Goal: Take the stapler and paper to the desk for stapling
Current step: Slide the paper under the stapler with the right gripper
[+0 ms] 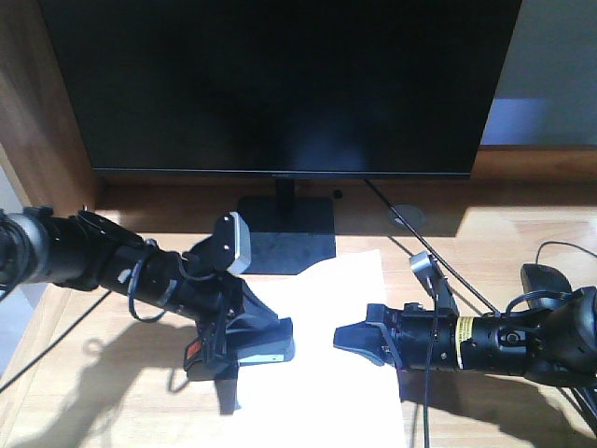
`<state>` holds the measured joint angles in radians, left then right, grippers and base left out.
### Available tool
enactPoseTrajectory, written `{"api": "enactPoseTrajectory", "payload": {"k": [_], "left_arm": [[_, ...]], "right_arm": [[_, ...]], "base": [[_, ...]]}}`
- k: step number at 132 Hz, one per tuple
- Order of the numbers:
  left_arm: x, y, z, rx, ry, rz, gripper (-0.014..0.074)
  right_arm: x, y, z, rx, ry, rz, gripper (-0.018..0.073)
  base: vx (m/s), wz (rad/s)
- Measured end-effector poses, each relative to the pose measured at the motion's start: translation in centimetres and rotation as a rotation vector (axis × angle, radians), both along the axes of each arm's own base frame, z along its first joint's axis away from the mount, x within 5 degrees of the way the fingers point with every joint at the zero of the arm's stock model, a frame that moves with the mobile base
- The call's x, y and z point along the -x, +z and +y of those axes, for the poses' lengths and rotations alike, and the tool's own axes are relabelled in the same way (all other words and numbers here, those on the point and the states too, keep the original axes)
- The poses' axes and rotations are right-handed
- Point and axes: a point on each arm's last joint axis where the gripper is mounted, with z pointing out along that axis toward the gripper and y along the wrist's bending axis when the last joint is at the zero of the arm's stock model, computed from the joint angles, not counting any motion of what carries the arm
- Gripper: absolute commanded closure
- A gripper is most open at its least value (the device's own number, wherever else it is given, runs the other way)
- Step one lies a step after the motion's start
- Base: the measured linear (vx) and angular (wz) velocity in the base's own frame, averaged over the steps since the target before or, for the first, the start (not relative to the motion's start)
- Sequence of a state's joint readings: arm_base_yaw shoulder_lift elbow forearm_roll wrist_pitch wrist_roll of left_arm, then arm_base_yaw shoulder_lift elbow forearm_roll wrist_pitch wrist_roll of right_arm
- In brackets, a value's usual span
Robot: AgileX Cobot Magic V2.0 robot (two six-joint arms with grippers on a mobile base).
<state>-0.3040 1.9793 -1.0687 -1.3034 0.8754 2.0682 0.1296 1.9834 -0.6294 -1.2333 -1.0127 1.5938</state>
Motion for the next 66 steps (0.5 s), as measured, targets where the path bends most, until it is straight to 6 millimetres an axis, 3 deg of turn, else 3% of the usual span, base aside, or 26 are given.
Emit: {"api": "enactPoseTrajectory", "payload": {"k": [34,66], "left_arm": [[-0.3,-2.2,-0.7,0.038,0.022,0.086,0.0603],[-0.3,-2.5,-0.8,0.037,-0.005,0.096,0.0603]], "right_arm": [[0.0,0.1,0.0,-0.007,-0.001,-0.001,0.0562],[0.0,0.1,0.0,-0.011,0.0,-0.002,0.0562]], "base": [[0.0,0.0],[0.0,0.0]]}}
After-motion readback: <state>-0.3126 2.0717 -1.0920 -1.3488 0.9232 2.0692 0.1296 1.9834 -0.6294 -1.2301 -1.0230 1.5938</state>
